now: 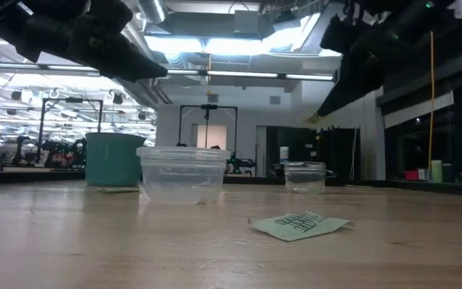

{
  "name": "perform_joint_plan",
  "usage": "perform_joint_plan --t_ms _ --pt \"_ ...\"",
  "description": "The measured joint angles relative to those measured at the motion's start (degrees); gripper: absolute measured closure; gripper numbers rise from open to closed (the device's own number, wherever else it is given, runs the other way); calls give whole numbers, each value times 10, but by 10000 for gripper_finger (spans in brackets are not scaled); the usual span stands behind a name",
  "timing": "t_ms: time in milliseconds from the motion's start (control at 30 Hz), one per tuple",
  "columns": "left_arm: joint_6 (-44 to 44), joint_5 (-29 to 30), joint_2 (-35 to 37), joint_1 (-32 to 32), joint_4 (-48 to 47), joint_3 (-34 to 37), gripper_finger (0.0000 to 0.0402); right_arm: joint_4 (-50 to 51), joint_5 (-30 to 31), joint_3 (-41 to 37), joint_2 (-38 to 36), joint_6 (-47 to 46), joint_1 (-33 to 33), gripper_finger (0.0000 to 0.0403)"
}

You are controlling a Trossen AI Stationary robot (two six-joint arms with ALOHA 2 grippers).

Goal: Pick and place Stevia / Truvia into bins
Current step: Put the white stevia packet into the transparent glass container

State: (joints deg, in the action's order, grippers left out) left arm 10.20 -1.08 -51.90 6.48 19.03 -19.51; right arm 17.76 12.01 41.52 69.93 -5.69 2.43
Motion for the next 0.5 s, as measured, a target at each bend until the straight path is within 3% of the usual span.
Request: perform_joint_plan --t_ms 200,500 --pt "0 0 0 0 0 0 398 77 -8 51 24 3 -22 403" --pt "0 0 0 0 0 0 398 149 -76 121 82 17 -70 403"
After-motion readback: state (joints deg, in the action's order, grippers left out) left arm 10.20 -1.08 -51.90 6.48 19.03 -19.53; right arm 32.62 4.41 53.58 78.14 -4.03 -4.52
